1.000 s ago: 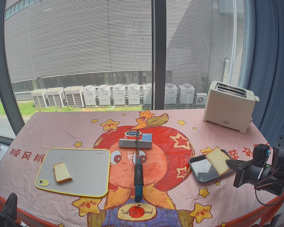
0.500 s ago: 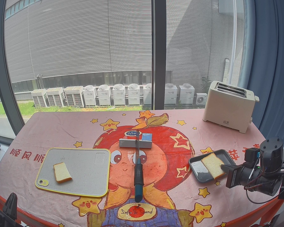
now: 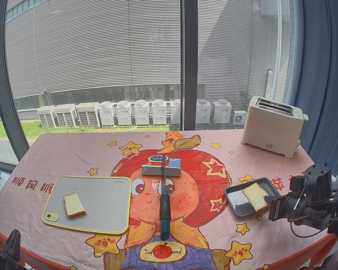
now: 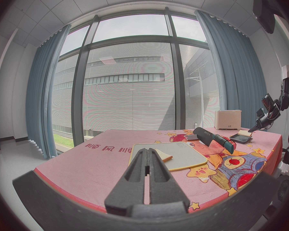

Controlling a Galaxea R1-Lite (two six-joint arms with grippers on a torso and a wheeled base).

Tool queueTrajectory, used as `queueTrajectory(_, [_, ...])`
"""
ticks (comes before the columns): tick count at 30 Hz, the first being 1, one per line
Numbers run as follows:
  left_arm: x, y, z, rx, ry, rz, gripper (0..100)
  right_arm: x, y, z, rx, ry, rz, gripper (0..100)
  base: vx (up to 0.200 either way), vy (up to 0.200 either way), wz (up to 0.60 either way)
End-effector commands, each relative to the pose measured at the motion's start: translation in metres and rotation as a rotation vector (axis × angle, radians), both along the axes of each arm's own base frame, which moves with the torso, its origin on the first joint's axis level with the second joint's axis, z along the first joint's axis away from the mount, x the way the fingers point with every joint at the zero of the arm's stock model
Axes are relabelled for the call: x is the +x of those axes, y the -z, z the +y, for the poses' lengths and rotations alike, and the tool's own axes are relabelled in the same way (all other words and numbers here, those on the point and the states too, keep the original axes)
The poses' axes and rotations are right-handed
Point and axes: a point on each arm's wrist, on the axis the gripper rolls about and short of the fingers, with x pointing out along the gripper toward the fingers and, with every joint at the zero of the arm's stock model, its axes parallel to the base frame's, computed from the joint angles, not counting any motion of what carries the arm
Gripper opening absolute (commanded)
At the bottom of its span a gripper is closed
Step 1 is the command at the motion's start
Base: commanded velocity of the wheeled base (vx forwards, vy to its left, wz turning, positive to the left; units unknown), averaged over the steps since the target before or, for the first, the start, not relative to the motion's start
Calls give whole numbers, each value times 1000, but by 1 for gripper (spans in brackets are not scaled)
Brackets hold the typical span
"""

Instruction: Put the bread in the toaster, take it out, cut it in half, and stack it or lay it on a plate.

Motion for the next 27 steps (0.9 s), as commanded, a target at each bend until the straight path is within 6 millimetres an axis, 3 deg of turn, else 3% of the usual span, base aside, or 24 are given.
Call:
queueTrajectory(1, [0,5,0,0,-1,1,0,5,3,-2,-8,22,15,0,0,0,0])
queueTrajectory(27, [0,5,0,-2,-1,1,0,14,8,2,17,59,40,0,0,0,0])
